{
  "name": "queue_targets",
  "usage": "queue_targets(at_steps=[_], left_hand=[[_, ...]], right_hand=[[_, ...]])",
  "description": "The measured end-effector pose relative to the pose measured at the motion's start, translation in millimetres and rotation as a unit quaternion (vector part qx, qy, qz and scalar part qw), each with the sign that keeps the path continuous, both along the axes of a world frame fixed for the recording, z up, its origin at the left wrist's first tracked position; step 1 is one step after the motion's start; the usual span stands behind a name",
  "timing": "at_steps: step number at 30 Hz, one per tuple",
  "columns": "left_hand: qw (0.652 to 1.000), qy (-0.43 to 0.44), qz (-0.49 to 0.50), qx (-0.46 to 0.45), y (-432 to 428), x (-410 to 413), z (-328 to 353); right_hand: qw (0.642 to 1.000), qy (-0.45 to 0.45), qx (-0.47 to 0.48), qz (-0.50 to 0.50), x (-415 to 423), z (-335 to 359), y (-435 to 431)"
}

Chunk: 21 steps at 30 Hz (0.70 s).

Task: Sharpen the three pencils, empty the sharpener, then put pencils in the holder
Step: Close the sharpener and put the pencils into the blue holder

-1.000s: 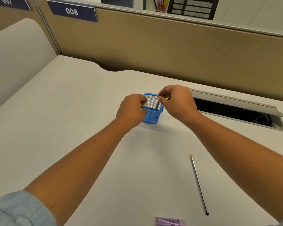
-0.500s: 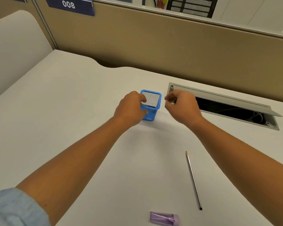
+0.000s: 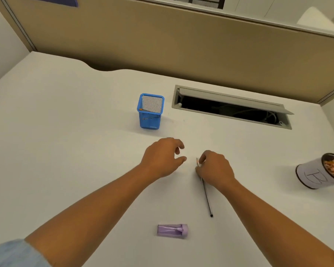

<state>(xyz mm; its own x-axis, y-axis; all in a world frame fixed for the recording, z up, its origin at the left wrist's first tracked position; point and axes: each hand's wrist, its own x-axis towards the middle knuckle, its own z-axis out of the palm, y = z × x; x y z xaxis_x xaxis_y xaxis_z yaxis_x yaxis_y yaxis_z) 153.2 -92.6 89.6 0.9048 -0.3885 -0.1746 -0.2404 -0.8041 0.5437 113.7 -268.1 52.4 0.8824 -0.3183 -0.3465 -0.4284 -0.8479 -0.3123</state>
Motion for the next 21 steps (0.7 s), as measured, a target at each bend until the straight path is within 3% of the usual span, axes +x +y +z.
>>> queue_targets(at_steps=[4,7,13,18,21], left_hand=[[0.999,0.033,-0.016,0.01,-7,-13,-12],[1.0,0.029,0.0,0.003,-5,-14,-15],[0.984,-0.061,0.11,-0.129,5,13,11],[0.953,-0.161,0.174,-0.188,20,57,51],[0.947,-0.17,0.196,-0.192,30,78,63]], right_hand=[[0.999,-0.034,0.008,-0.013,4,9,-6],[0.987,-0.139,0.069,-0.043,18,38,-5],[0.929,-0.324,0.177,-0.014,55,124,23],[0.899,-0.393,0.178,0.071,85,153,52],[0.897,-0.4,0.149,0.111,103,149,66]])
